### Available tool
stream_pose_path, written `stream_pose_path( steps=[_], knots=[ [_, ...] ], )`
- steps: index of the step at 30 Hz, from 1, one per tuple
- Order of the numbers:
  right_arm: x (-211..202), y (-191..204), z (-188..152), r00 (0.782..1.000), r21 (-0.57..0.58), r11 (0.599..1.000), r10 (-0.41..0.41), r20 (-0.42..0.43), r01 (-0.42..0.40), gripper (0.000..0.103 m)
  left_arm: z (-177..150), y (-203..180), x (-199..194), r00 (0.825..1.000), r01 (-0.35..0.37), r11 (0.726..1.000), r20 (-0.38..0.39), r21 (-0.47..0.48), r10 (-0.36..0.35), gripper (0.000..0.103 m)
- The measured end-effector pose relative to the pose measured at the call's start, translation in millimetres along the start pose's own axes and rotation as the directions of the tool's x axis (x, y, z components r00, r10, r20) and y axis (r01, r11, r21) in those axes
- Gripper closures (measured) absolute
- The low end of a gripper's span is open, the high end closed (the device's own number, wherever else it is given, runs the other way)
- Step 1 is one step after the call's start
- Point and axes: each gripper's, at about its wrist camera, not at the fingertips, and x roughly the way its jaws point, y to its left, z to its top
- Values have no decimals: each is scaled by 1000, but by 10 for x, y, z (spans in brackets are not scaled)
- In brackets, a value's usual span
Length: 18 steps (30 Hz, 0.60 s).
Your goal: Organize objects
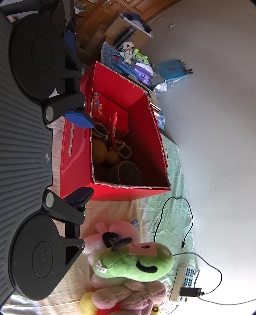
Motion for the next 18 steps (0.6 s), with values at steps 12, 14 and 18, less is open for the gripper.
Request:
stream_pose_path(
  steps=[12, 14, 18],
  knots=[
    [22, 245, 47, 996, 64, 994, -86, 36, 83, 42, 374, 58, -49, 996, -57, 994, 67, 96, 51, 0],
    [43, 279, 40, 994, 80, 992, -102, 49, 98, 42, 431, 86, -18, 997, -42, 994, 62, 101, 36, 0],
    [102, 354, 18, 990, 96, 987, -132, 56, 126, 42, 514, 124, 54, 997, -47, 991, 63, 126, 39, 0]
  ],
)
